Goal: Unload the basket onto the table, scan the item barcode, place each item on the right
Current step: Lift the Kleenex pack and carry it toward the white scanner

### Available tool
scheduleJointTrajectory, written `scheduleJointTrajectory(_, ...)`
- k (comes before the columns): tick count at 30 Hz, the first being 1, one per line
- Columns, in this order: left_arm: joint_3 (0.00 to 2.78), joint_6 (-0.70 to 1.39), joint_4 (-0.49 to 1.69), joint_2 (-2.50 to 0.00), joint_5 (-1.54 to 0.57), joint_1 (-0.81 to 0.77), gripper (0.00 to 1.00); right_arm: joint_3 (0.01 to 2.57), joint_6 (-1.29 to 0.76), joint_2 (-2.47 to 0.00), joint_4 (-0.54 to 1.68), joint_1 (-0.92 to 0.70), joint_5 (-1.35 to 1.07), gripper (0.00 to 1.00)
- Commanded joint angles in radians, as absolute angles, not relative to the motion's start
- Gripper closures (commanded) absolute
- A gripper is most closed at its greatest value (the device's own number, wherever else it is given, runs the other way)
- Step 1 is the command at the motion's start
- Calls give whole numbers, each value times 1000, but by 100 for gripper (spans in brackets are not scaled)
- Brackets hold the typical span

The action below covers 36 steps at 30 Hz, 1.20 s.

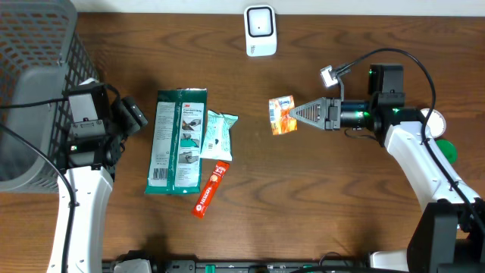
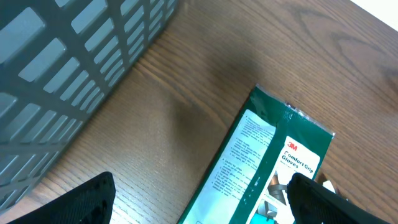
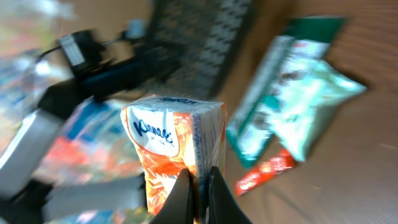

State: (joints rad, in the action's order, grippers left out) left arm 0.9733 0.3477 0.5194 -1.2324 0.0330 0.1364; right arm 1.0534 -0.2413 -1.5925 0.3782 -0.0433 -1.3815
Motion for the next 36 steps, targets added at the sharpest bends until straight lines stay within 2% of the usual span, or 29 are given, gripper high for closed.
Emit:
scheduleJointTrajectory(1,999,353,520,-1223,45,140,12,1058,-186,-1597,377,-32,-1561,99)
scheduleJointTrajectory(9,999,353,520,-1223,45,140,12,1058,-159,-1597,360,-34,-1509,99)
scheduleJointTrajectory(12,999,353,520,-1223,45,140,11,1058,-191,-1597,379,-41,-1227,99)
scheduleJointTrajectory(17,999,353,520,-1223,45,140,12,1058,-241,-1592,475,-73,-604,99)
scheduleJointTrajectory(21,999,353,520,-1223,45,140,12,1100,-265,-1535,583,-74,-369,99)
scheduleJointTrajectory(23,999,353,520,-1223,45,140,12,1188,-265,-1509,698,-74,-278,99)
scheduleJointTrajectory(30,999,353,520,-1223,45,140,11,1784,-266,-1602,1248,-152,34,99)
scheduleJointTrajectory(36,999,353,520,-1223,45,140,12,2254,-269,-1837,1488,-280,226,99)
